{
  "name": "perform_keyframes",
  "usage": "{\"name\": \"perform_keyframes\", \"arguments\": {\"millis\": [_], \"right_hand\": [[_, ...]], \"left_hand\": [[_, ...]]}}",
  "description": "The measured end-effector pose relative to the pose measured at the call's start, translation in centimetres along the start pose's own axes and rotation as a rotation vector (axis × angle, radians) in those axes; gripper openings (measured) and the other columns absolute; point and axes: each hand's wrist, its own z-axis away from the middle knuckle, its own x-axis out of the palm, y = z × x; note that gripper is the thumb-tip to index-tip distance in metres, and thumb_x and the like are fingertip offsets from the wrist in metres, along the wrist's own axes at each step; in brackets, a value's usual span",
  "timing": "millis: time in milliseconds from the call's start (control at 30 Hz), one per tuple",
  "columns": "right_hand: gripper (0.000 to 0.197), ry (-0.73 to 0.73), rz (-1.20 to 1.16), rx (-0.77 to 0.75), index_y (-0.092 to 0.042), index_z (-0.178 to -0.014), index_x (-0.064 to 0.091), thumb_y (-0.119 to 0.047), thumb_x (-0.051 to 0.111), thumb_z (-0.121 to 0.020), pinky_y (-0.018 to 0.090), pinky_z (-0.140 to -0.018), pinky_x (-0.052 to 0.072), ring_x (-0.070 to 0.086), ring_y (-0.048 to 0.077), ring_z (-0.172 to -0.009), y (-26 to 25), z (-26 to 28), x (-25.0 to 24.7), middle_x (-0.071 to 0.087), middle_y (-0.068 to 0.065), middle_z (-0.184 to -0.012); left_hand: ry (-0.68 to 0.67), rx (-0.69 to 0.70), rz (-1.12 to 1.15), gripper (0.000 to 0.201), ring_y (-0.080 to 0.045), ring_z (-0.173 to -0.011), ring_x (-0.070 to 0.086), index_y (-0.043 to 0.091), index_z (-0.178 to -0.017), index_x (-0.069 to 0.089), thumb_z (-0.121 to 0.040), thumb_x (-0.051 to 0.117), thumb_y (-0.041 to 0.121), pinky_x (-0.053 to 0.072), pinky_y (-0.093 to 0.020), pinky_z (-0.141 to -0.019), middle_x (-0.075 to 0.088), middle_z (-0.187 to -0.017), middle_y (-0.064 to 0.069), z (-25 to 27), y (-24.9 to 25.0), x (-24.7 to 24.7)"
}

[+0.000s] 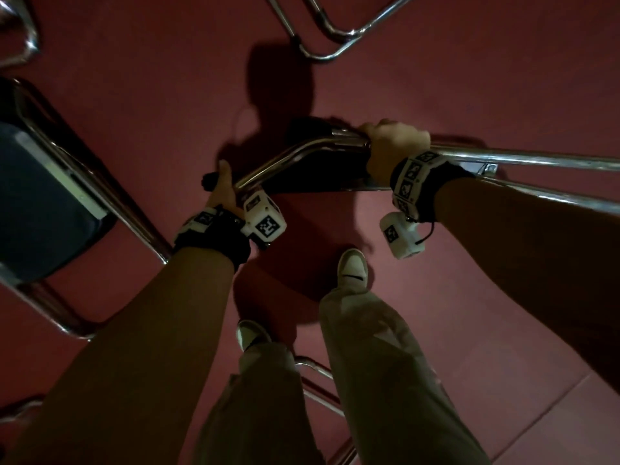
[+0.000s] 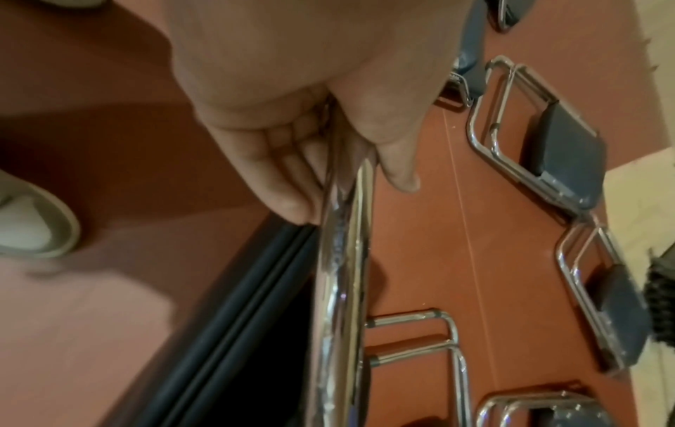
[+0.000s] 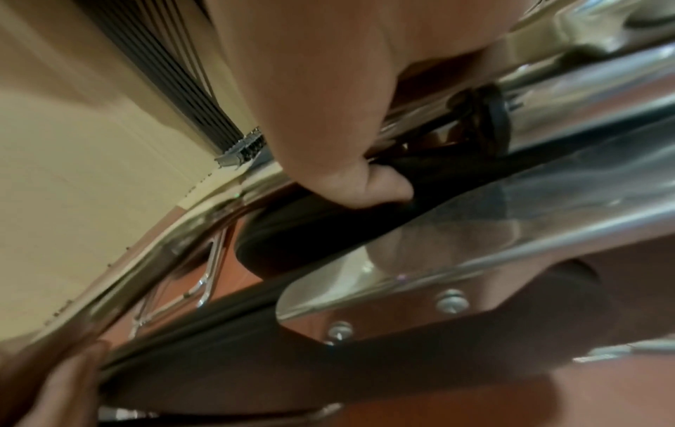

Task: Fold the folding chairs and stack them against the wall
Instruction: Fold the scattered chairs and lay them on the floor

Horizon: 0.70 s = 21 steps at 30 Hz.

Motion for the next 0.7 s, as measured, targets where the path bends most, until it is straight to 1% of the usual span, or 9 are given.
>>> {"name": "perform_keyframes", "arguments": {"millis": [100, 167, 300, 333, 400, 467, 533, 600, 700], "right_hand": [[0.045, -0.017, 0.003, 0.025, -0.030, -0.131, 0.049, -0.017, 0.056, -0.088, 0.038, -0.075, 0.042, 0.060, 0.031, -0.105, -0.6, 1.8, 1.2, 0.057, 0.003, -0.119], [0.050, -0.030, -0.008, 0.055, -0.029, -0.134, 0.046, -0.021, 0.060, -0.087, 0.042, -0.085, 0.046, 0.058, 0.033, -0.111, -1.0, 3.5, 2.7, 0.055, 0.005, -0.124], [0.091, -0.063, -0.061, 0.149, -0.034, -0.152, 0.024, -0.049, 0.075, -0.078, 0.050, -0.108, 0.034, 0.040, 0.033, -0.134, -2.2, 8.0, 7.0, 0.044, 0.004, -0.144], [0.096, -0.065, -0.065, 0.172, -0.034, -0.153, 0.023, -0.055, 0.076, -0.076, 0.051, -0.109, 0.032, 0.039, 0.032, -0.135, -2.5, 9.0, 8.1, 0.043, 0.003, -0.144], [0.086, -0.032, -0.072, 0.226, -0.036, -0.152, 0.026, -0.049, 0.072, -0.081, 0.054, -0.108, 0.033, 0.040, 0.032, -0.134, -3.5, 10.9, 10.8, 0.045, 0.003, -0.142], [0.072, 0.021, -0.065, 0.253, -0.036, -0.150, 0.033, -0.037, 0.066, -0.086, 0.054, -0.105, 0.034, 0.042, 0.032, -0.130, -4.2, 12.6, 13.4, 0.047, 0.003, -0.139], [0.066, 0.080, -0.066, 0.262, -0.035, -0.148, 0.038, -0.027, 0.061, -0.087, 0.053, -0.102, 0.035, 0.043, 0.034, -0.126, -4.4, 14.0, 15.6, 0.047, 0.004, -0.141], [0.064, 0.135, -0.082, 0.280, -0.034, -0.147, 0.041, -0.022, 0.059, -0.087, 0.054, -0.100, 0.035, 0.043, 0.036, -0.125, -4.8, 15.0, 18.0, 0.047, 0.006, -0.142], [0.059, 0.229, -0.093, 0.309, -0.033, -0.145, 0.045, -0.020, 0.059, -0.089, 0.054, -0.102, 0.033, 0.045, 0.038, -0.122, -5.4, 16.5, 21.9, 0.048, 0.008, -0.143]], "left_hand": [[-0.013, -0.012, -0.192, 0.062, -0.012, -0.032, 0.054, 0.012, -0.085, 0.062, -0.097, 0.038, 0.068, 0.042, -0.017, -0.033, 0.059, -0.054, -0.005, 0.3, -0.6, -1.1], [0.002, 0.004, -0.315, 0.061, -0.011, -0.027, 0.051, 0.012, -0.084, 0.059, -0.100, 0.034, 0.064, 0.037, -0.016, -0.029, 0.058, -0.046, -0.004, 0.0, -1.0, -2.8], [-0.007, -0.113, -0.330, 0.061, -0.017, -0.052, 0.067, 0.009, -0.094, 0.059, -0.093, 0.047, 0.069, 0.055, -0.024, -0.052, 0.068, -0.067, -0.008, -1.9, -2.7, -8.0], [-0.019, -0.100, -0.383, 0.050, -0.014, -0.043, 0.064, 0.014, -0.088, 0.053, -0.099, 0.041, 0.061, 0.052, -0.021, -0.044, 0.065, -0.070, -0.007, -2.3, -3.1, -8.8], [-0.034, -0.081, -0.506, 0.042, -0.010, -0.034, 0.058, 0.017, -0.082, 0.045, -0.107, 0.031, 0.048, 0.042, -0.018, -0.030, 0.051, -0.079, -0.004, -2.9, -4.7, -10.4], [-0.068, -0.076, -0.578, 0.041, -0.018, -0.057, 0.059, 0.012, -0.102, 0.056, -0.107, 0.033, 0.046, 0.048, -0.023, -0.041, 0.047, -0.084, -0.002, -4.5, -6.2, -11.8], [-0.107, -0.138, -0.588, 0.060, -0.022, -0.079, 0.060, 0.009, -0.135, 0.053, -0.099, 0.046, 0.056, 0.053, -0.030, -0.067, 0.059, -0.095, -0.006, -5.8, -7.4, -12.9], [-0.066, -0.223, -0.613, 0.080, -0.031, -0.099, 0.066, 0.009, -0.137, 0.053, -0.083, 0.061, 0.068, 0.053, -0.042, -0.090, 0.067, -0.112, -0.015, -10.5, -9.1, -14.7], [-0.119, -0.319, -0.610, 0.087, -0.033, -0.102, 0.065, 0.007, -0.131, 0.056, -0.076, 0.062, 0.075, 0.052, -0.046, -0.093, 0.066, -0.115, -0.019, -12.0, -11.5, -16.0]]}}
